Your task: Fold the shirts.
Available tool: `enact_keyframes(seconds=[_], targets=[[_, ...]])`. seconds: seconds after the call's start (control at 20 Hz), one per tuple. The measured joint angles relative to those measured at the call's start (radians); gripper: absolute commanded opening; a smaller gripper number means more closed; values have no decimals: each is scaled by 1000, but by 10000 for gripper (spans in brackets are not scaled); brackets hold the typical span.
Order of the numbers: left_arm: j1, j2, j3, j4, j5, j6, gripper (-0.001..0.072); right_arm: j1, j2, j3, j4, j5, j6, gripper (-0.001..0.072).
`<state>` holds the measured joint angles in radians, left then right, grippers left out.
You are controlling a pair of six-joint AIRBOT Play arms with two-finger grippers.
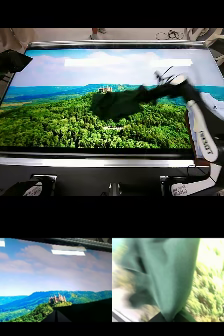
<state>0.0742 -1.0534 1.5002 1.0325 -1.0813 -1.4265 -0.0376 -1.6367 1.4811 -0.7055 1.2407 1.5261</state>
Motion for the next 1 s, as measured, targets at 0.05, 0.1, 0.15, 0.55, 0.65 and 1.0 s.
enact_keyframes(seconds=[0.05,0.1,0.15,0.55,0.65,1.0], targets=[[0,0,0,0,1,5,27,-54,23,76,-6,32,20,19],[0,0,0,0,5,7,27,-110,44,153,-29,80,43,19],[0,0,0,0,9,10,27,-163,59,224,-55,120,61,19],[0,0,0,-1,25,28,27,-598,97,528,-230,331,132,19],[0,0,0,-2,26,36,27,-686,106,543,-238,379,142,19],[0,0,0,-4,53,78,27,-801,216,499,-402,568,210,19]])
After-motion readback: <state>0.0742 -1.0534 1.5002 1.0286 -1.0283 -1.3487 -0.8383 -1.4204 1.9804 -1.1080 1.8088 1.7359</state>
